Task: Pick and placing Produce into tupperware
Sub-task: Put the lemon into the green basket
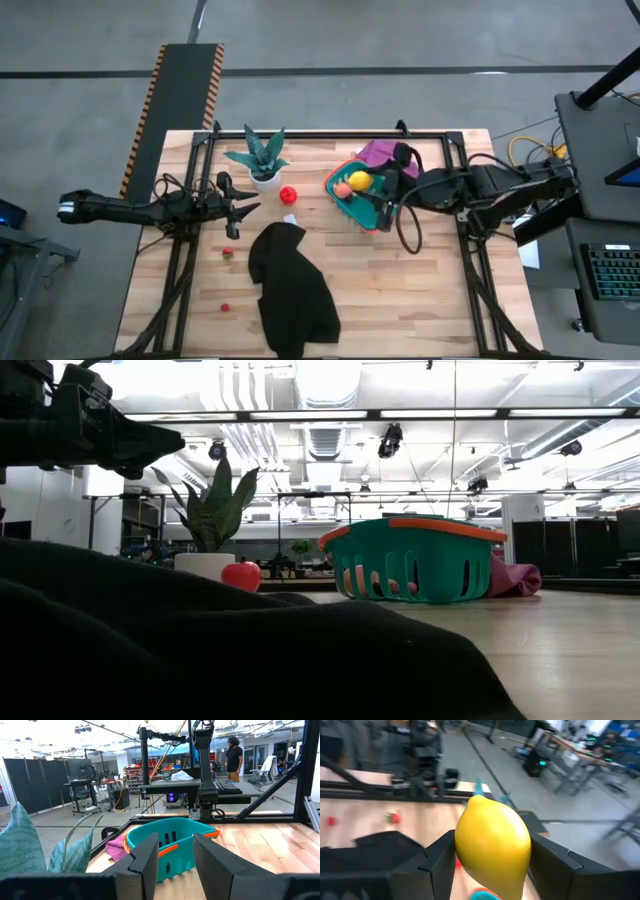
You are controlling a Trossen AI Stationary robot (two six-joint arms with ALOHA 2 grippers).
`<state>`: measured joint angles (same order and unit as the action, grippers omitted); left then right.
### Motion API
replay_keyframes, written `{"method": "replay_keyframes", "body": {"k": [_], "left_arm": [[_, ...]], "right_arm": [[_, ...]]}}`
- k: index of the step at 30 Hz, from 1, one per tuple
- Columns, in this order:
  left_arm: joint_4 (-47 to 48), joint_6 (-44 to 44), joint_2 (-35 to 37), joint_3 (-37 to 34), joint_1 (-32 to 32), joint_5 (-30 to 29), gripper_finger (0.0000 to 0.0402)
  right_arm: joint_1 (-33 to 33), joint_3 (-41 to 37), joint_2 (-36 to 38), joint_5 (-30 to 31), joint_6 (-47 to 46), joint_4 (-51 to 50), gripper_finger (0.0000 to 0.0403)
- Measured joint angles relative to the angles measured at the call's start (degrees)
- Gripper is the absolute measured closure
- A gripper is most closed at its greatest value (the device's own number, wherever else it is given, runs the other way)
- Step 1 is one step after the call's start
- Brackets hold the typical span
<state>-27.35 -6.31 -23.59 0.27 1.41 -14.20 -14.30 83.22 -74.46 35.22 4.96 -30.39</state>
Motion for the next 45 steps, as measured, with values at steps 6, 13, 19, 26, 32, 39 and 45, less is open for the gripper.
{"method": "replay_keyframes", "body": {"k": [6, 13, 19, 26, 32, 39, 45], "left_arm": [[-0.01, 0.02, 0.0, 0.0, 0.02, 0.0, 0.0294], [-0.01, 0.01, 0.0, 0.0, 0.0, -0.01, 0.0294], [0.02, 0.0, 0.0, 0.0, 0.0, -0.02, 0.0294], [0.02, 0.01, 0.0, 0.0, 0.02, -0.01, 0.0294], [0.02, 0.0, 0.0, 0.0, 0.01, 0.0, 0.0294], [0.02, 0.0, 0.0, 0.0, 0.02, -0.02, 0.0294], [0.2, 0.0, 0.0, 0.0, 0.01, -0.02, 0.0294]], "right_arm": [[2.88, 0.0, 0.02, 3.84, -4.68, -4.81, 0.0197], [8.05, -0.61, 0.02, 3.9, -12.81, -10.38, 0.0197], [11.19, -3.72, 0.02, 3.82, -12.61, -10.49, 0.0197], [14.19, -8.37, 0.02, 1.42, -12.19, -10.49, 0.0197], [17.33, -11.26, 0.02, -8.37, -10.75, -8.26, 0.0197], [20.29, -15.15, 0.02, -15.7, -6.43, -4.36, 0.0197], [21.92, -20.1, 0.07, -21.67, -2.08, 0.62, 0.0197]]}}
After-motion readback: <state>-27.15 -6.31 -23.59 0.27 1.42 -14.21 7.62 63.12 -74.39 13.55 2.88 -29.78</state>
